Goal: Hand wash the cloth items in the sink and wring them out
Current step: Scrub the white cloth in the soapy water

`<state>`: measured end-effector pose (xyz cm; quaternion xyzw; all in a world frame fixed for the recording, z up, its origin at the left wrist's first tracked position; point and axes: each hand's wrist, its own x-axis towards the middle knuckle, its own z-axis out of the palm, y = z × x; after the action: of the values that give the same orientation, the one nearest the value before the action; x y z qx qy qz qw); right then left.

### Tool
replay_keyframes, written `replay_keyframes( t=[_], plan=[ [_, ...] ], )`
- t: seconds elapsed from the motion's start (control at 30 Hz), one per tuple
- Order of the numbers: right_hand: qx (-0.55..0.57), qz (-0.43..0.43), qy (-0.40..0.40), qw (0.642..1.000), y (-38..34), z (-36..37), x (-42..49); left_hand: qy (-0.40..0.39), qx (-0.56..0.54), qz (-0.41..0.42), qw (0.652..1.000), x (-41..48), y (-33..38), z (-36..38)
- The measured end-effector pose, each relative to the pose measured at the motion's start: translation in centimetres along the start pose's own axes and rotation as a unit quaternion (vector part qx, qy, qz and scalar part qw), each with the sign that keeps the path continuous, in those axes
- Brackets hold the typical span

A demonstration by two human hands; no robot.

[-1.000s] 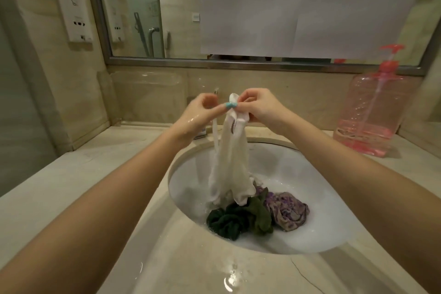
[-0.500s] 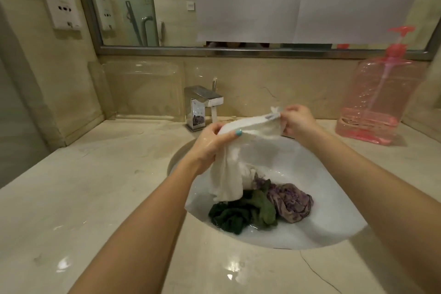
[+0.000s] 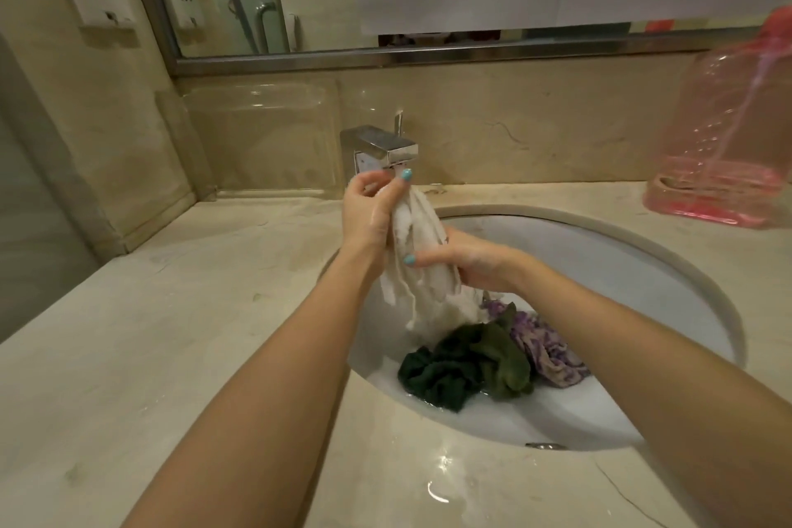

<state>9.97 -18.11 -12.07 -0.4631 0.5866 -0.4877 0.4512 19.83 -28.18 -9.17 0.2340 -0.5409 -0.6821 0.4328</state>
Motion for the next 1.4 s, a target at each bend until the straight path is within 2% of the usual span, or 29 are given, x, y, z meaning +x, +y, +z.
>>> replay_keyframes(
  t=[0.1, 0.17, 0.23, 0.3, 0.4, 0.47, 0.53, 0.6, 0.7, 0.8, 0.87, 0.97, 1.03, 1.13, 1.2, 1.3, 1.33, 1.4],
  plan=[
    [0.087, 0.024, 0.038, 0.995, 0.8, -0.3, 0.4, 0.028, -0.052, -0.033, 0.998, 0.7, -0.8, -0.3],
    [0.117, 0.028, 0.102, 0.988, 1.1, -0.6, 0.7, 0.017, 0.052, 0.002, 0.998, 0.8, -1.2, -0.8],
    [0.154, 0.010, 0.187, 0.970, 1.5, -1.0, 1.3, 0.003, 0.198, 0.065, 0.978, 1.0, -1.9, -1.4],
    [0.205, 0.008, 0.204, 0.957, 1.3, -0.8, 1.8, 0.015, 0.271, 0.093, 0.958, 1.1, -2.5, -1.8],
    [0.317, -0.001, 0.237, 0.918, 0.0, 0.0, 2.6, 0.081, 0.279, 0.117, 0.950, 1.1, -2.5, -1.0],
    [0.363, -0.015, 0.274, 0.890, -0.8, 0.6, 3.1, 0.126, 0.207, 0.128, 0.962, 0.9, -2.4, 0.0],
    [0.366, 0.021, 0.263, 0.893, -1.0, 1.8, 3.4, 0.178, 0.142, 0.139, 0.964, 0.7, -2.6, 0.8],
    [0.323, 0.100, 0.206, 0.918, -0.3, 3.1, 2.9, 0.226, 0.118, 0.132, 0.958, 0.7, -2.8, 1.0],
    [0.330, 0.131, 0.146, 0.923, 0.1, 3.9, 2.4, 0.217, 0.157, 0.123, 0.956, 0.3, -2.7, 1.0],
    [0.338, 0.130, 0.197, 0.911, -0.8, 3.1, 3.0, 0.187, 0.277, 0.134, 0.933, 0.2, -2.9, 0.4],
    [0.331, 0.121, 0.234, 0.906, -1.3, 2.4, 3.6, 0.149, 0.299, 0.132, 0.933, 0.3, -3.1, 0.1],
    [0.252, 0.072, 0.305, 0.915, -1.0, 2.3, 4.2, 0.065, 0.257, 0.119, 0.957, -0.1, -3.1, 0.6],
    [0.178, 0.030, 0.372, 0.910, -0.6, 2.5, 4.7, 0.027, 0.290, 0.127, 0.948, -0.3, -3.1, 1.1],
    [0.027, -0.046, 0.434, 0.899, -0.5, 2.6, 5.0, 0.016, 0.334, 0.124, 0.934, 0.0, -3.5, 1.7],
    [-0.032, -0.059, 0.478, 0.876, -0.3, 2.5, 5.0, 0.029, 0.336, 0.120, 0.934, 0.6, -3.7, 1.6],
    [-0.061, -0.059, 0.481, 0.873, -0.4, 2.7, 4.1, 0.033, 0.385, 0.068, 0.920, 1.5, -3.3, 1.3],
    [-0.120, -0.060, 0.473, 0.871, -0.5, 2.6, 3.7, 0.025, 0.399, 0.046, 0.915, 1.8, -3.1, 1.4],
    [-0.240, -0.067, 0.441, 0.862, -0.8, 2.3, 3.4, 0.002, 0.373, -0.010, 0.928, 2.0, -2.7, 1.5]
  ],
)
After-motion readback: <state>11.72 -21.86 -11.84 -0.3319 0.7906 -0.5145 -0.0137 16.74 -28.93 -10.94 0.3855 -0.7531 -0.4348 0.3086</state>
